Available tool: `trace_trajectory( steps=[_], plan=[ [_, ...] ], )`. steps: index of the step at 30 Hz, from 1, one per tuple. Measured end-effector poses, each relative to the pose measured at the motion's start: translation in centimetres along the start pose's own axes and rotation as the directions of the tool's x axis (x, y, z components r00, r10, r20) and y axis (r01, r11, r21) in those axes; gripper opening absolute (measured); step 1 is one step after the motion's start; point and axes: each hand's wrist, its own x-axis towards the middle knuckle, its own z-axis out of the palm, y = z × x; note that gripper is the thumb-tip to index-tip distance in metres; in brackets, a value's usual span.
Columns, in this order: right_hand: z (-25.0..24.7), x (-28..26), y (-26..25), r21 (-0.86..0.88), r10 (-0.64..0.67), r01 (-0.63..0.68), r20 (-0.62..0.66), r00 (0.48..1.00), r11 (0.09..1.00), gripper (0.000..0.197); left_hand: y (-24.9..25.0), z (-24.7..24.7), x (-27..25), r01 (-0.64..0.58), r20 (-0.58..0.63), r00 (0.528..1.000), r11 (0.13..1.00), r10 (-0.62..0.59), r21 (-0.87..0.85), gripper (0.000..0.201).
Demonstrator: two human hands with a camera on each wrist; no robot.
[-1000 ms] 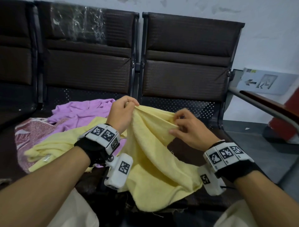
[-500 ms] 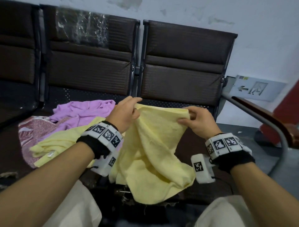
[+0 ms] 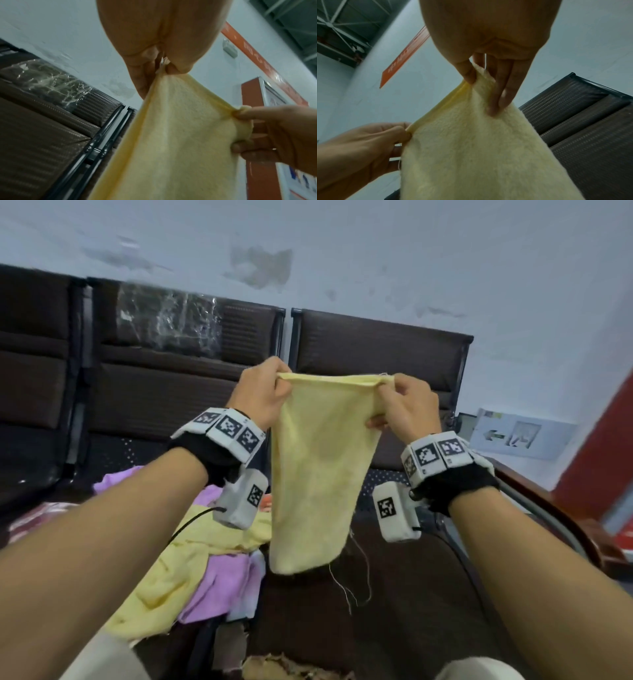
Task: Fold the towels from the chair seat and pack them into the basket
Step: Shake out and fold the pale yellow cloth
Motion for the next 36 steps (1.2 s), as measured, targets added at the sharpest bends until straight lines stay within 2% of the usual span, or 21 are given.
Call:
trace_trajectory(
  steps=[3,6,10,13,17,20,26,32,36],
  plan=[
    [-0.5,-1.1,0.8,-0.001,-0.084,0.084,-0.056,0.995,0.996,0.024,0.3,-0.1,-0.8,-0.027,-0.038,0.999,0.997,0.025,-0.068,0.021],
    [-0.8,-4.2,2.8,-0.027,-0.07,0.069,-0.05,0.996,0.997,0.02,-0.3,0.4,-3.8,-0.028,-0.017,1.0,0.991,0.026,-0.133,0.019],
    [-1.0,-11.3,6.3,-0.129,0.044,-0.042,0.013,0.999,0.991,0.02,-1.7,2.4,-10.8,0.106,0.113,0.99,0.965,-0.081,-0.239,0.022],
    [-1.6,-17.2,8.6,-0.236,0.13,-0.099,0.119,0.984,0.967,0.022,-2.9,3.7,-17.0,0.2,0.225,0.963,0.955,-0.15,-0.217,0.024],
    [-2.7,-22.4,10.9,-0.26,0.242,-0.183,0.219,0.945,0.948,0.019,-3.7,4.5,-23.4,0.245,0.418,0.897,0.95,-0.146,-0.194,0.023],
    [-2.6,-24.0,12.6,-0.276,0.299,-0.236,0.216,0.929,0.932,0.02,-4.0,5.2,-25.7,0.288,0.491,0.856,0.938,-0.162,-0.191,0.022],
    [-0.4,-23.5,15.8,-0.351,0.408,-0.323,0.206,0.889,0.879,0.03,-5.6,7.8,-25.6,0.347,0.505,0.837,0.919,-0.211,-0.19,0.024],
    [2.4,-19.2,18.3,-0.407,0.454,-0.339,0.227,0.862,0.848,0.023,-8.5,10.9,-21.0,0.341,0.455,0.863,0.918,-0.22,-0.203,0.024],
    [4.3,-15.9,19.9,-0.424,0.472,-0.339,0.262,0.842,0.84,0.023,-10.8,13.5,-18.0,0.386,0.448,0.845,0.912,-0.29,-0.137,0.024]
  ],
)
